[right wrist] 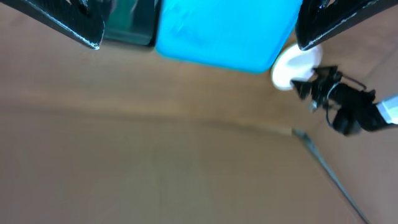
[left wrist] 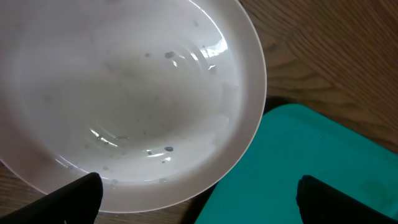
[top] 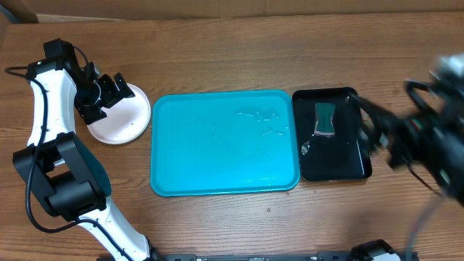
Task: Clean dirty plates on tray and stack at the side
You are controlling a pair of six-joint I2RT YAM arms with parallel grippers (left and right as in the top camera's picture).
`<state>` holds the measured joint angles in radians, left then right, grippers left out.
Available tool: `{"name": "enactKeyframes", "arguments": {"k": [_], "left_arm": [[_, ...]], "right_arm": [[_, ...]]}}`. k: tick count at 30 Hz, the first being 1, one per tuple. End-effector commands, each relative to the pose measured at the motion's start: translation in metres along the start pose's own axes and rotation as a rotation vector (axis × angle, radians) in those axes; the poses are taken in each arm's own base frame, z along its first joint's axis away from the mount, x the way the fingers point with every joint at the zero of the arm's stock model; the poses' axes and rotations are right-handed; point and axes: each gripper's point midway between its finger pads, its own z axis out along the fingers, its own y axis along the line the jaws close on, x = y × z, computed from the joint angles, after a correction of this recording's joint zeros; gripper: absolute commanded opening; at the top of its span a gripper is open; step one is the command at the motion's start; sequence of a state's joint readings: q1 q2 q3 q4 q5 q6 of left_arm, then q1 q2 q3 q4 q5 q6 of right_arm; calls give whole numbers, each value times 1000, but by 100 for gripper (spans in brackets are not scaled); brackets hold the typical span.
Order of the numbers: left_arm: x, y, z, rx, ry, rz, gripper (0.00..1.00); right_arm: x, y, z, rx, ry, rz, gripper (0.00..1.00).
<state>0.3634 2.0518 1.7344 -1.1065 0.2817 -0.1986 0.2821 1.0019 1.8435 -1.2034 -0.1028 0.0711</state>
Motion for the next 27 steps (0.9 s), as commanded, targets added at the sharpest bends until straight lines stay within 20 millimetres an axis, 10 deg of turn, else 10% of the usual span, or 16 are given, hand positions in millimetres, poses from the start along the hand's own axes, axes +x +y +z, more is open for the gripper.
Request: {"name": "enactKeyframes", "arguments": {"k": [1,8,27], "left_arm": [[0,-1,1,13,5,19,100],[0,-1,1,13,5,19,100],[0,-1,1,13,5,19,100]], "right_arm": [[-1,-3,-25,33,-101,-184,100],[24,-11,-44,61,-393,-272,100],[175,-58,39,60,-633,-318,100]]}}
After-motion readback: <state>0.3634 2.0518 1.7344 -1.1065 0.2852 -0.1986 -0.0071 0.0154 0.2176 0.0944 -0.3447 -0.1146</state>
